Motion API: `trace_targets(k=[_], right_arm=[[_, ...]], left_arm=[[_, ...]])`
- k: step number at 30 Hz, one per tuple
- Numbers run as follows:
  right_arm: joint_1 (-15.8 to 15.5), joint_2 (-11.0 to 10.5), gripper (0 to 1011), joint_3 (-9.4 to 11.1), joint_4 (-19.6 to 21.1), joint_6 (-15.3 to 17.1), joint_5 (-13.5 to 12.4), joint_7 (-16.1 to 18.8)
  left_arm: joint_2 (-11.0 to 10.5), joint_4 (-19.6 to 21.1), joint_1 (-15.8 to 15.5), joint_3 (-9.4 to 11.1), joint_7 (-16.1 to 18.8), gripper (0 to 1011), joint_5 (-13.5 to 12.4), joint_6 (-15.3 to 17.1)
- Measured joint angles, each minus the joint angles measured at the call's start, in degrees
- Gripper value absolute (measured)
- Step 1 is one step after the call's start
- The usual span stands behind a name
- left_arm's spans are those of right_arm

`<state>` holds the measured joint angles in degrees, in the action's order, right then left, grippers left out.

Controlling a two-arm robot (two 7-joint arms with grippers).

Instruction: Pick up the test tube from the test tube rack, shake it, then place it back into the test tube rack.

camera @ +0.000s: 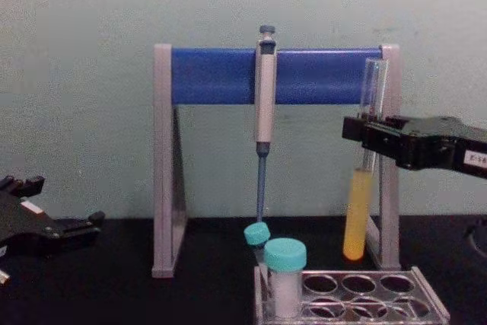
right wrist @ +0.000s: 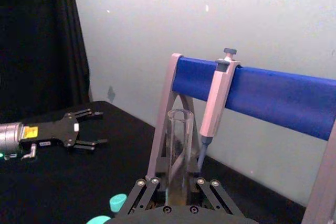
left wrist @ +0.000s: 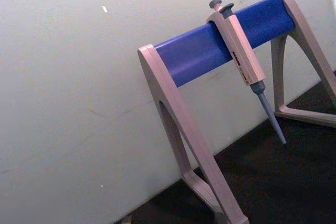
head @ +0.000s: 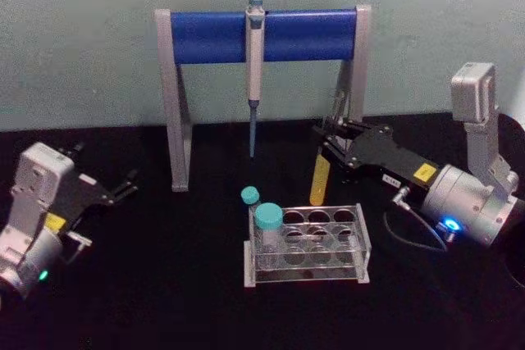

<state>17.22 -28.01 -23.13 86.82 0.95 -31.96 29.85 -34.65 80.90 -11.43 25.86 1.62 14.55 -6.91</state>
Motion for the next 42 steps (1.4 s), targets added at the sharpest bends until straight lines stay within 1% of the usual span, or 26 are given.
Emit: trace_targets(k=[14,42], right_arm=[[-0.6,-0.5,232,-0.7,0.1,0.9,0.1,0.1],[-0.3,-0.5,232,-1.9,-2.0,1.5,1.7,0.3]], left_arm=[[0.0,0.0,0.0,0.0,0.0,1010,0.0,0.0],[0.0,0.0,0.0,0.0,0.0,1010,0.0,0.0]])
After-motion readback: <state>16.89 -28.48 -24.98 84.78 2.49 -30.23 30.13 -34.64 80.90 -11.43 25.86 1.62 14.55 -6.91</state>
